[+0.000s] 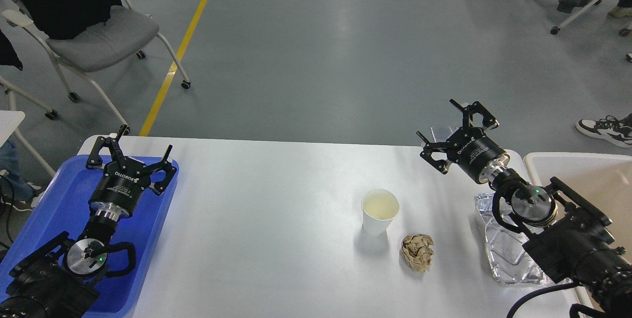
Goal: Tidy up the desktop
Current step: 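Lift the right gripper up from beside the foil tray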
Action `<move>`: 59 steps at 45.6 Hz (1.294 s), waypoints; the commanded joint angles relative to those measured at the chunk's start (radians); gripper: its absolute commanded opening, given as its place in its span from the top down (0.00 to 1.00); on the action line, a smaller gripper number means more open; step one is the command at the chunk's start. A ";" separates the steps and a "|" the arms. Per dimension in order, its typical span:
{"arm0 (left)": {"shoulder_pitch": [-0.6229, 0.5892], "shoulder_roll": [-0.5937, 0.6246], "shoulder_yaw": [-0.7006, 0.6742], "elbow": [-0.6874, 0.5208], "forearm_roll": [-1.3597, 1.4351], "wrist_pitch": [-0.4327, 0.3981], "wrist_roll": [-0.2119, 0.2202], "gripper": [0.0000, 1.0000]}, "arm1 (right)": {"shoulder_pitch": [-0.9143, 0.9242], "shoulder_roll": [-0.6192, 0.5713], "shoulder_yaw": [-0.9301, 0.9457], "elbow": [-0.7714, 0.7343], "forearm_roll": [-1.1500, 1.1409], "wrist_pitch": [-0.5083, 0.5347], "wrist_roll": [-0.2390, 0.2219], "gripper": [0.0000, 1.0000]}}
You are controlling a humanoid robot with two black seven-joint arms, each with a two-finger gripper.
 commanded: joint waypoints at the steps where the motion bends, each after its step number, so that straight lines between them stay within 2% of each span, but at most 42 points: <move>1: 0.000 0.000 0.000 0.000 0.000 0.000 -0.001 0.01 | 0.009 0.003 0.000 0.001 -0.001 -0.002 0.000 0.00; 36: 0.000 0.000 0.000 0.000 0.000 0.000 0.000 0.01 | 0.056 -0.023 -0.025 0.009 -0.017 0.005 -0.008 0.00; 48: 0.000 0.000 0.000 0.000 0.000 0.000 0.000 0.01 | 0.138 -0.074 -0.259 0.047 -0.022 -0.002 -0.008 0.00; 59: 0.000 0.000 0.000 0.000 0.000 0.000 0.000 0.01 | 0.338 -0.210 -0.612 0.086 -0.022 0.003 -0.008 0.00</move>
